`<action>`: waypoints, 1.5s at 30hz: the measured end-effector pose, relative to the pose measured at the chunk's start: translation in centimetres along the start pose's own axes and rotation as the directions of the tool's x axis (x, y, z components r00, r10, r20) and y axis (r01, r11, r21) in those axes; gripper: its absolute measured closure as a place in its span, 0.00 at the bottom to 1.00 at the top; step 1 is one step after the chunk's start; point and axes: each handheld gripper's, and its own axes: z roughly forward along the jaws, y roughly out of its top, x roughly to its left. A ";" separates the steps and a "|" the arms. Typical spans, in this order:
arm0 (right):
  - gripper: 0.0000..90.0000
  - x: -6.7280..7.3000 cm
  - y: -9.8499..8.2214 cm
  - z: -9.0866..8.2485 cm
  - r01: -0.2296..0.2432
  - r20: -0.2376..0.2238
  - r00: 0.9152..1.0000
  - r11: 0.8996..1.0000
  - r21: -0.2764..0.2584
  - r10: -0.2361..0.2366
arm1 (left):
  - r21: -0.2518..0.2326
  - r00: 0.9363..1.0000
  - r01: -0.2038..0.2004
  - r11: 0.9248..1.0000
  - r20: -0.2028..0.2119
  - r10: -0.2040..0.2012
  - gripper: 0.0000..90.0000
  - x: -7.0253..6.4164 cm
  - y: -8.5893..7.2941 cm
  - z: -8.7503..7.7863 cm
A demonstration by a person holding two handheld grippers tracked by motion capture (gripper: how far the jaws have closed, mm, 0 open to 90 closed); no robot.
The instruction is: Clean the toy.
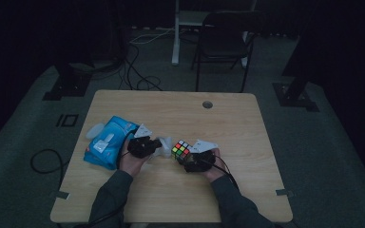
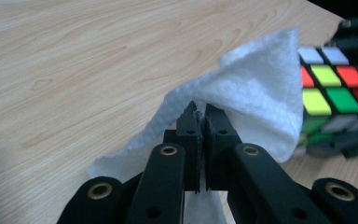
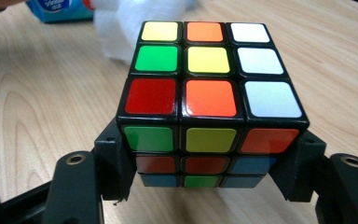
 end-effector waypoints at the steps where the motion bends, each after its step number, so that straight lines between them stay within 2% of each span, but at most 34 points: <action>1: 0.38 0.2 0.0 0.1 0.005 -0.003 1.000 1.000 0.003 -0.005 | -0.003 1.000 0.003 1.000 0.003 -0.003 0.97 0.0 0.0 0.0; 11: 0.38 0.8 0.0 0.5 0.019 -0.016 1.000 1.000 0.008 -0.018 | -0.032 0.999 -0.011 0.999 0.042 0.012 0.97 -1.0 0.9 0.2; 22: 0.38 1.0 0.0 0.7 0.025 -0.025 0.999 1.000 0.011 -0.025 | -0.054 0.998 -0.018 0.998 0.062 0.022 0.97 -1.6 1.9 0.2; 29: 0.38 1.0 0.1 0.6 0.034 -0.031 0.999 0.999 0.001 -0.034 | -0.022 0.996 -0.024 0.999 0.090 0.026 0.97 -2.2 1.5 1.6; 42: 0.38 0.8 0.2 0.2 0.029 -0.020 0.999 0.999 -0.018 -0.029 | 0.008 0.996 -0.030 1.000 0.083 0.029 0.97 -2.2 1.1 2.0; 45: 0.38 0.5 0.3 -0.1 0.019 -0.017 1.000 0.999 -0.036 -0.020 | 0.035 0.996 -0.046 0.998 0.079 0.043 0.97 -2.4 1.0 2.2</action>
